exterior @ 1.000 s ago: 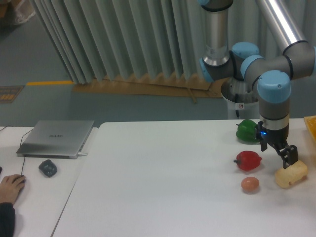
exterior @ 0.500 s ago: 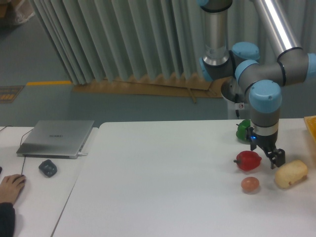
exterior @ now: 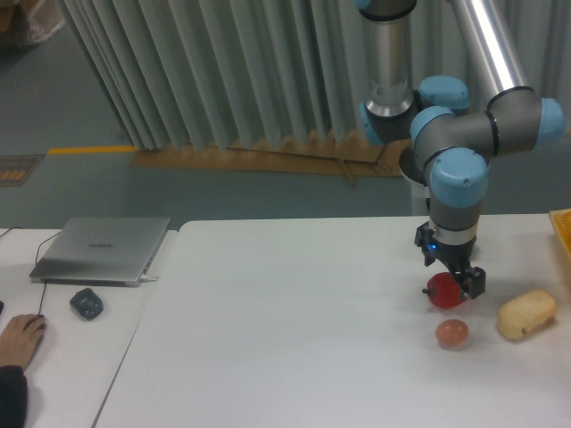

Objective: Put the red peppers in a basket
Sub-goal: 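Lower the gripper onto the red pepper and close on it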

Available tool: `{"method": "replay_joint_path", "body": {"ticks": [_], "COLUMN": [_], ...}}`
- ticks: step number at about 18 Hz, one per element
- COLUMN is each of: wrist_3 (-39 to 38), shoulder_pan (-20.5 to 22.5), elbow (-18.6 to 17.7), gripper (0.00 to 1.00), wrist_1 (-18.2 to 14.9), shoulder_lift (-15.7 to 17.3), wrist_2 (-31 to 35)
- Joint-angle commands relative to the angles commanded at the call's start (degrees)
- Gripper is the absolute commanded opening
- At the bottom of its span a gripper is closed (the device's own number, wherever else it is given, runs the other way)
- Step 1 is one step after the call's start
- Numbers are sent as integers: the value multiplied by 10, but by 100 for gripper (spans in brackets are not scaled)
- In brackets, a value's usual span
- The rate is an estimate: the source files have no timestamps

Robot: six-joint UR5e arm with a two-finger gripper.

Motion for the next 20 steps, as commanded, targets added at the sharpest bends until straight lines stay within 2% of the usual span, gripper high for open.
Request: {"method": "replay_joint_path", "body": {"ticks": [8,20], "wrist_3": [4,4], "shoulder_pan": [2,1], "elbow": [-7,-16], "gripper": [100,100], "wrist_1": [-1,3], "shoulder_lift": [4,-8], "wrist_2": [4,35]}}
